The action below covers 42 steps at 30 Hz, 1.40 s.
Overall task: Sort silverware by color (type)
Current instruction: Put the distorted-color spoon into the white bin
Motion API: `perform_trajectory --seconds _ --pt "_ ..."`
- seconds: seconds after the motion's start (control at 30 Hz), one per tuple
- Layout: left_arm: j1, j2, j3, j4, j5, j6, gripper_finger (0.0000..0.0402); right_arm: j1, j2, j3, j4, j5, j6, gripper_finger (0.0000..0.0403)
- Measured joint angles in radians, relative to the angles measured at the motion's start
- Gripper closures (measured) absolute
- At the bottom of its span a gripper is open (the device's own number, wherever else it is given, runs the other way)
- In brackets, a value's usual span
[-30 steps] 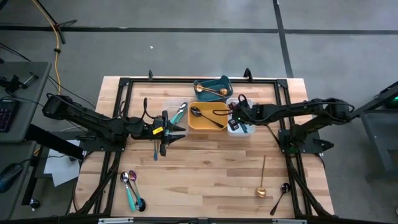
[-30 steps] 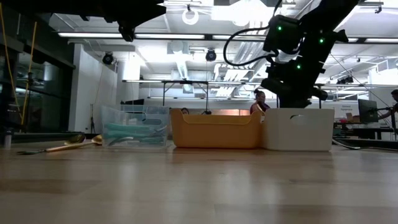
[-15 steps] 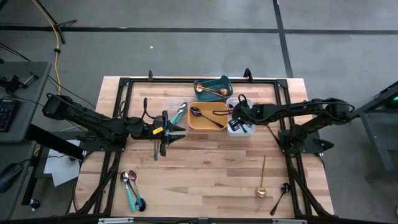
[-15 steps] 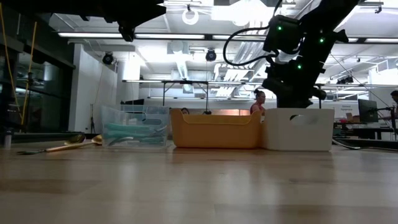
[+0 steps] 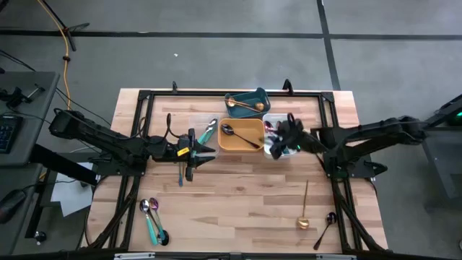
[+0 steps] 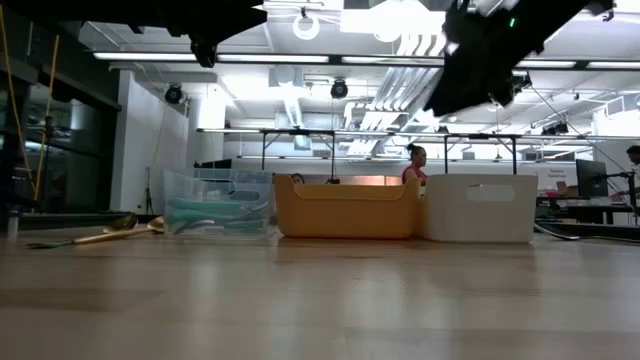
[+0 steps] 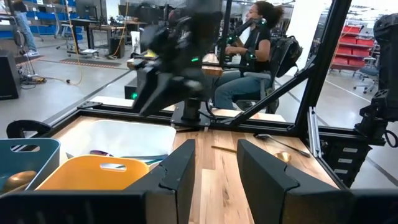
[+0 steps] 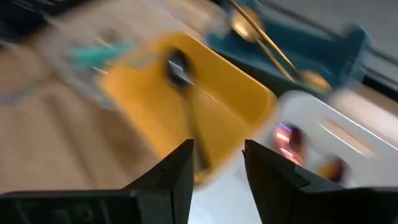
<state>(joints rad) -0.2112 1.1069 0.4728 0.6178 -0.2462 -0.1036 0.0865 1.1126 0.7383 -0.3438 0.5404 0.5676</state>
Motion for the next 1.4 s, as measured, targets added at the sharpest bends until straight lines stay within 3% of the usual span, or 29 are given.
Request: perform_trajectory --seconds 0.17,0.27,0.47,0.57,0.73,0.9,1.2,1.4 --pt "0.0 0.0 0.0 0.0 0.0 -0.014 0.0289 0.194 0.083 -0.001 0.269 0.123 -0.12 0.0267" --pt "0.0 0.0 0.0 0.0 0.0 -0.016 0.0289 0.254 0.183 -0.001 0.489 0.158 -0.248 0.0267" --pt "0.0 0.0 0.0 -0.007 0.0 0.033 0.0289 0.258 0.377 -0.001 0.923 0.092 -0.51 0.0267" --pt "0.0 -0.001 0.0 -0.04 0.0 0.067 0.0289 0.232 0.417 -0.001 1.035 0.03 -0.593 0.0267" --pt "0.0 -0.088 0.0 -0.225 -0.05 0.107 0.0289 0.198 0.413 -0.001 1.047 -0.068 -0.624 0.0268" --pt "-0.003 -0.207 -0.013 -0.341 -0.106 0.071 0.0289 0.195 0.411 -0.001 1.037 -0.088 -0.621 0.0268" --pt "-0.04 -0.385 -0.207 -0.083 -0.124 0.107 0.0289 0.195 0.41 -0.001 1.021 -0.088 -0.621 0.0268" --pt "-0.04 -0.418 -0.227 -0.082 -0.125 0.092 0.0289 0.193 0.41 -0.001 1.021 -0.088 -0.621 0.0268"
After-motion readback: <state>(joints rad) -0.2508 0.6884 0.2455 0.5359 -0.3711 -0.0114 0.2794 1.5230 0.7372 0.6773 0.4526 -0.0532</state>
